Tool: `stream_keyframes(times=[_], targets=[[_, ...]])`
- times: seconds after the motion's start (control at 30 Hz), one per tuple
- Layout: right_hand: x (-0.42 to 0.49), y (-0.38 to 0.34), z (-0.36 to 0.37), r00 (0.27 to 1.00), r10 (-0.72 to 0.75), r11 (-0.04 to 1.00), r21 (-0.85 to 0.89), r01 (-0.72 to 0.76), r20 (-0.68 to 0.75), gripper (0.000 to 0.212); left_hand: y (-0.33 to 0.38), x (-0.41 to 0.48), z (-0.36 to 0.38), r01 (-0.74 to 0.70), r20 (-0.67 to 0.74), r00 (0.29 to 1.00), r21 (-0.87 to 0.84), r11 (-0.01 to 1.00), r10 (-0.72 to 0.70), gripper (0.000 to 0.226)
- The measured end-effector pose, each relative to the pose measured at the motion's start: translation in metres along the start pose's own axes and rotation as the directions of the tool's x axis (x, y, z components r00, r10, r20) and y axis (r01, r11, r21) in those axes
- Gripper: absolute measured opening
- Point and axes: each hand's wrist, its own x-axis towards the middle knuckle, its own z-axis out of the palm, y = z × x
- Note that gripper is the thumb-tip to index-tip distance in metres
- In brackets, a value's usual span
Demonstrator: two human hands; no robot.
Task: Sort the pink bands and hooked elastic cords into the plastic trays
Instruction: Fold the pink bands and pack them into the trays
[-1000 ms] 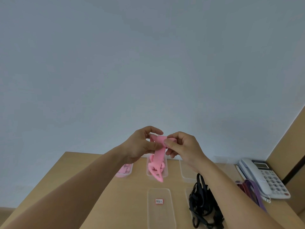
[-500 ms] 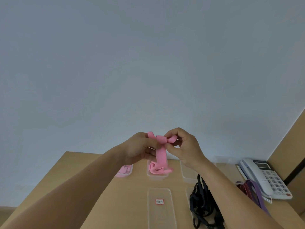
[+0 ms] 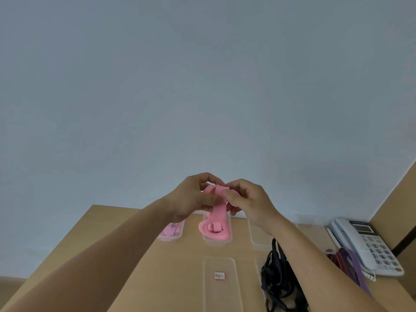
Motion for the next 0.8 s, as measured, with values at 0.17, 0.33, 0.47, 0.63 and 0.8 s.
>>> stream_keyframes(times=[0.17,0.33,0.47,0.63,0.8], targets=[[-0.001,-0.001,0.002,0.994,-0.098,0.995,-0.028,0.097,-0.047,0.011,-0.002,-0.001,-0.002,0.079,-0.081,0.994,-0.012,0.997,-0.08,0.037],[-0.003,-0.002,0.007,0.985,-0.163,0.983,-0.094,0.157,-0.062,0.022,0.002,-0.003,0.0,0.141,0.057,0.987,0.111,0.984,-0.148,0.03],[-0.006,-0.001,0.004,0.984,-0.163,0.977,-0.151,0.151,-0.07,0.025,0.006,-0.004,0.001,0.17,0.109,0.979,0.012,0.985,-0.171,0.032],[-0.01,0.0,0.0,0.991,-0.127,0.983,-0.139,0.119,-0.049,0.028,0.001,0.0,0.003,0.172,0.085,0.982,-0.045,0.984,-0.167,0.017],[-0.012,-0.001,-0.007,1.0,-0.002,0.992,0.124,0.0,0.019,0.029,-0.001,-0.001,0.003,0.155,0.05,0.987,-0.059,0.986,-0.152,0.022]])
